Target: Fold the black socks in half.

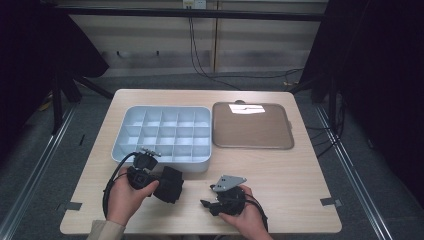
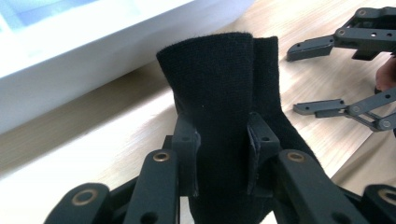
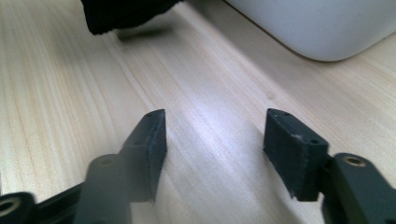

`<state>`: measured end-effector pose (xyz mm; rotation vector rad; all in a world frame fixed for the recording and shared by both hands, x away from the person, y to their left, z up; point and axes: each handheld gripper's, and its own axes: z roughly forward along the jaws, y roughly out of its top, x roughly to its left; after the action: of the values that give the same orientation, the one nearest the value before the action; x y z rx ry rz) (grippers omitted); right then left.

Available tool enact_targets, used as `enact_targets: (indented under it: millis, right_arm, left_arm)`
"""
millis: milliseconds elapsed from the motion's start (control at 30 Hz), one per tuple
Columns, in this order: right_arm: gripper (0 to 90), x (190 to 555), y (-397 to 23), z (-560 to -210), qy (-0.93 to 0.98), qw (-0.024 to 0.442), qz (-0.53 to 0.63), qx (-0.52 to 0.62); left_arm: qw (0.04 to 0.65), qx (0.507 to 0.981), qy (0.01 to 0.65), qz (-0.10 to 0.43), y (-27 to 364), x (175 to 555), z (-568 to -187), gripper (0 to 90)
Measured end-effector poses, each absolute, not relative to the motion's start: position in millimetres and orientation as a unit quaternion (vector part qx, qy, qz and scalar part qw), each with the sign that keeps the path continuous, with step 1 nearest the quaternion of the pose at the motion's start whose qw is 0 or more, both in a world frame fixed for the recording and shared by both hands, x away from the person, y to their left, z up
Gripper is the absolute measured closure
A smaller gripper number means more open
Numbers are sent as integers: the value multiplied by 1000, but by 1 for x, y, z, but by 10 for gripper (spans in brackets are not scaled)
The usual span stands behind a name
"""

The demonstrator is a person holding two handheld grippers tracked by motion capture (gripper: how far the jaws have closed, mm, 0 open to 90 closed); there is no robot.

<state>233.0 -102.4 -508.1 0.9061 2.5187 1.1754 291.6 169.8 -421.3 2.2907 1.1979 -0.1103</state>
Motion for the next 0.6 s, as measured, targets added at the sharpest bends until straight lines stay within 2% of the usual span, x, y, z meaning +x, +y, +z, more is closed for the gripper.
enact_targets:
  millis: [600]
  right_arm:
    - [167,234,-97,-509,863,117,381,312]
  left_arm:
    - [266,848,458,-25,193,297,-405,696]
